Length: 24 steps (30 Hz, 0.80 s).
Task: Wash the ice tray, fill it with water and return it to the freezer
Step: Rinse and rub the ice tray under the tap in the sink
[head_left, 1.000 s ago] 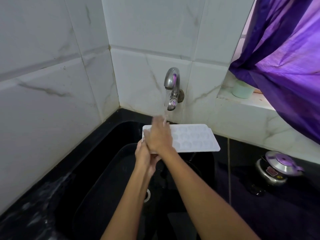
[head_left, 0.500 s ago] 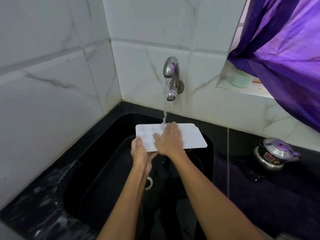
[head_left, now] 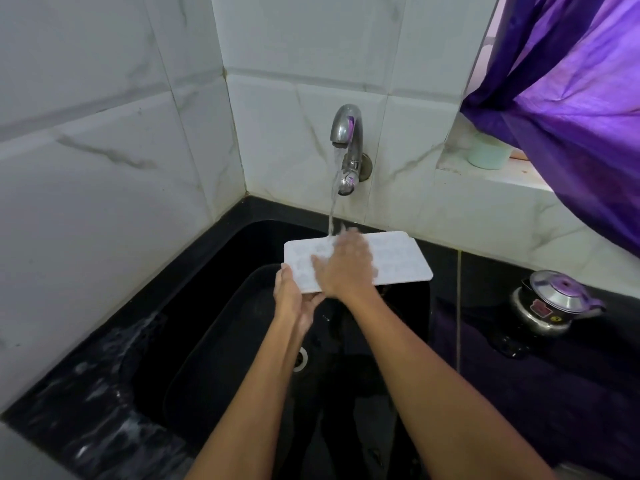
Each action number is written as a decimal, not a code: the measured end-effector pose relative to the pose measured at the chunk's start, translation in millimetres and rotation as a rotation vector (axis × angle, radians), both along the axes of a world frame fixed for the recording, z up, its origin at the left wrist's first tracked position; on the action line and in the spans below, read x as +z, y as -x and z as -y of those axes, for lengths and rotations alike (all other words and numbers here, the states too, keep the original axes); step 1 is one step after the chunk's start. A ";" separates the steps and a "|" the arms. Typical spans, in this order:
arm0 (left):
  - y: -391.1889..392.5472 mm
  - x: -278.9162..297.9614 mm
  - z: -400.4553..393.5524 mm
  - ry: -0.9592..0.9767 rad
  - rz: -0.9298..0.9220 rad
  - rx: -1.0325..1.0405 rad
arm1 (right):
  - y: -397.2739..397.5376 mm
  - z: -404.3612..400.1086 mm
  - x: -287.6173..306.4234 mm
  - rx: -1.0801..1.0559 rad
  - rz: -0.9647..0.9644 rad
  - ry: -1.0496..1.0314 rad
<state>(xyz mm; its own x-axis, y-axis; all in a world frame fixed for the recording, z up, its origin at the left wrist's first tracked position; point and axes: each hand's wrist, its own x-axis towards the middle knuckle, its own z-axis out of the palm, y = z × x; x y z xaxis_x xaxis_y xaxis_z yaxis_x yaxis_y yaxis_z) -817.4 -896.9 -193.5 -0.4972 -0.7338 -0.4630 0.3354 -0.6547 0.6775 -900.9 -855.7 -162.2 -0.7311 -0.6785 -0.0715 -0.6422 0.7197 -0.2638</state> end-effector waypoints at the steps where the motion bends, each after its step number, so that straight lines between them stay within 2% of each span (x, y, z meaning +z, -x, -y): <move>1: 3.6 -1.0 -2.7 -0.008 -0.011 -0.008 | -10.1 3.6 -2.3 0.153 -0.024 0.039; 3: 6.8 -6.3 -1.4 -0.009 -0.023 -0.010 | -20.5 3.5 -4.2 0.416 -0.109 -0.002; 4: 5.4 -7.1 1.3 -0.011 -0.015 0.010 | -16.0 1.5 -4.8 0.448 -0.131 -0.017; 6: -1.2 -6.7 10.4 -0.019 0.003 0.062 | 1.7 -7.3 -4.9 0.345 -0.123 -0.036; 9: -15.0 -7.7 22.2 -0.005 0.021 0.089 | 29.6 -24.4 -8.0 0.069 -0.036 -0.115; 12: -16.0 -5.7 19.7 0.018 0.052 0.081 | 24.2 -22.0 -8.1 -0.120 0.020 -0.129; 14: -8.9 -3.6 13.4 0.013 0.057 0.072 | 0.3 -8.1 -8.8 -0.030 0.013 -0.076; 16: -2.9 -2.7 8.1 0.014 0.069 0.081 | -24.0 1.6 -12.2 0.191 -0.003 -0.004; 18: -2.9 -5.9 10.4 0.008 0.070 0.103 | -27.5 1.8 -15.0 0.321 -0.015 0.028; 20: -11.1 -6.8 17.7 0.019 0.075 0.118 | -10.5 -4.8 -17.1 0.306 -0.033 0.026; 24: -28.7 -17.2 31.3 0.041 0.117 0.126 | 32.7 -24.5 -22.0 0.066 0.073 -0.094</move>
